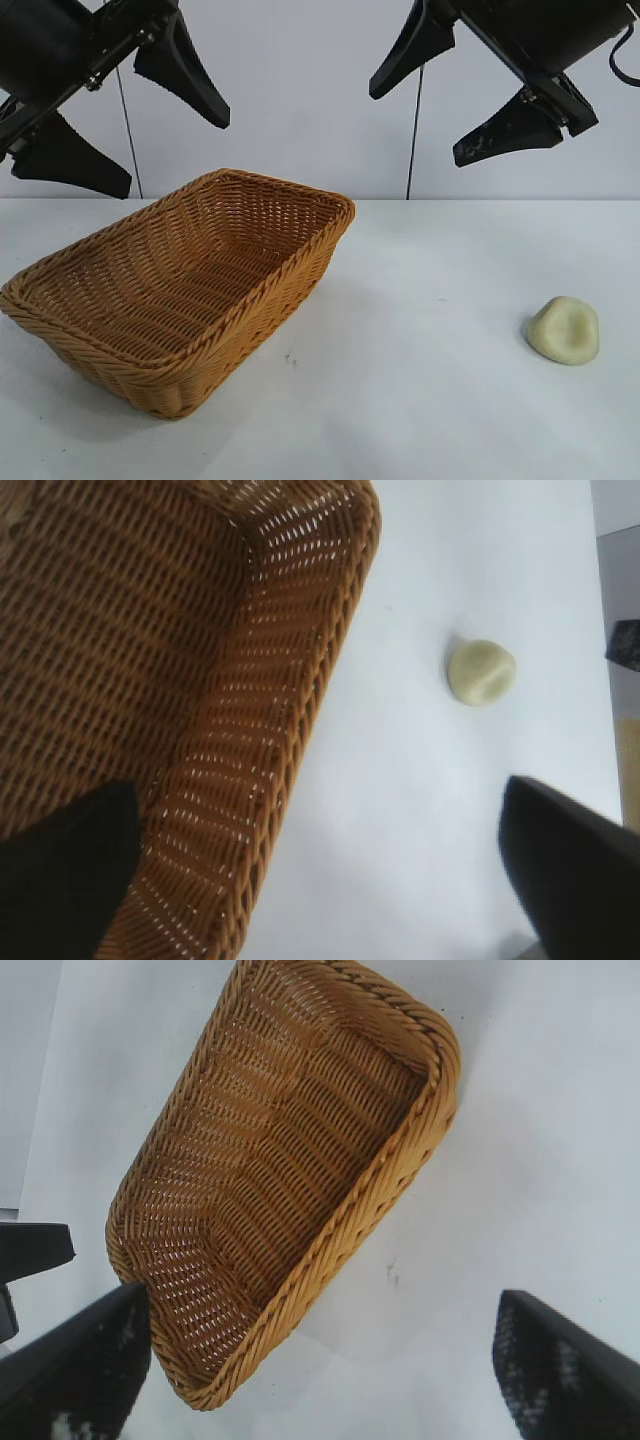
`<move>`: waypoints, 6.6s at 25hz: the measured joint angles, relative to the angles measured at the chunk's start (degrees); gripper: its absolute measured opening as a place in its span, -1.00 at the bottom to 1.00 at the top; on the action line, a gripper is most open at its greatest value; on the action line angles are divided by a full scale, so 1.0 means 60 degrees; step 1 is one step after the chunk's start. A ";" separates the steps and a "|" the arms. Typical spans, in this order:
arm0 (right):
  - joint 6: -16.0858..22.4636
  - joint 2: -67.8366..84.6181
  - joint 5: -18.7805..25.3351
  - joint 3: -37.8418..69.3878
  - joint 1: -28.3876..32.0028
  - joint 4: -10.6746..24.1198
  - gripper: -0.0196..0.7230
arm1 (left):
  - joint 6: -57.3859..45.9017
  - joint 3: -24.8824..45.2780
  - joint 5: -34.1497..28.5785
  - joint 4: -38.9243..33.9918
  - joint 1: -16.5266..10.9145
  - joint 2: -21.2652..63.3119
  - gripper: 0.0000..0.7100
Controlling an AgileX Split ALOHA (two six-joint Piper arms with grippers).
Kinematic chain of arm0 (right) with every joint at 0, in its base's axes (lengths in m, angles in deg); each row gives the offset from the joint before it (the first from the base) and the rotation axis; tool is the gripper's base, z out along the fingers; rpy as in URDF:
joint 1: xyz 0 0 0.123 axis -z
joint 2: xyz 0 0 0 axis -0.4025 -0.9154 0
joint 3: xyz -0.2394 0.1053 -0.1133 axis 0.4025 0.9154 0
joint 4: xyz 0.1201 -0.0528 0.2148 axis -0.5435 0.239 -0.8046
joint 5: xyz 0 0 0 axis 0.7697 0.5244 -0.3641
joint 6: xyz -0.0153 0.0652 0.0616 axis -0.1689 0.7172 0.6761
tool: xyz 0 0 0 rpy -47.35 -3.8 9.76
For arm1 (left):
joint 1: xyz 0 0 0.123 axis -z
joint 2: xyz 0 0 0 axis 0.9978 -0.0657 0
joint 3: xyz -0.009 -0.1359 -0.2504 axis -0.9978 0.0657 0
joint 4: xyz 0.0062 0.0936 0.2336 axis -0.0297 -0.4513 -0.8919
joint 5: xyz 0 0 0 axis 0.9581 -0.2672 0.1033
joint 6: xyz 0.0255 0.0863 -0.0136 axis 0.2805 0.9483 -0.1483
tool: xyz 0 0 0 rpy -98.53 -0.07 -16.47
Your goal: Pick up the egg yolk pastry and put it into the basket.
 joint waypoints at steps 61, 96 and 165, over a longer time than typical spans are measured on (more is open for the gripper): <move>0.0002 0.0000 0.0232 0.0000 0.0000 0.0029 0.84 | -1.3908 0.2007 0.2121 -0.6121 0.0952 -0.2218 -0.54; 0.0031 0.0000 0.0401 0.0000 0.0000 0.0029 0.84 | -0.3033 -0.2953 -0.2472 -0.3847 -0.0586 -0.3903 -0.77; 0.0041 0.0000 0.0424 0.0000 0.0000 0.0029 0.84 | -0.2253 -0.2414 -0.5530 -0.7022 -0.2621 -0.0227 0.96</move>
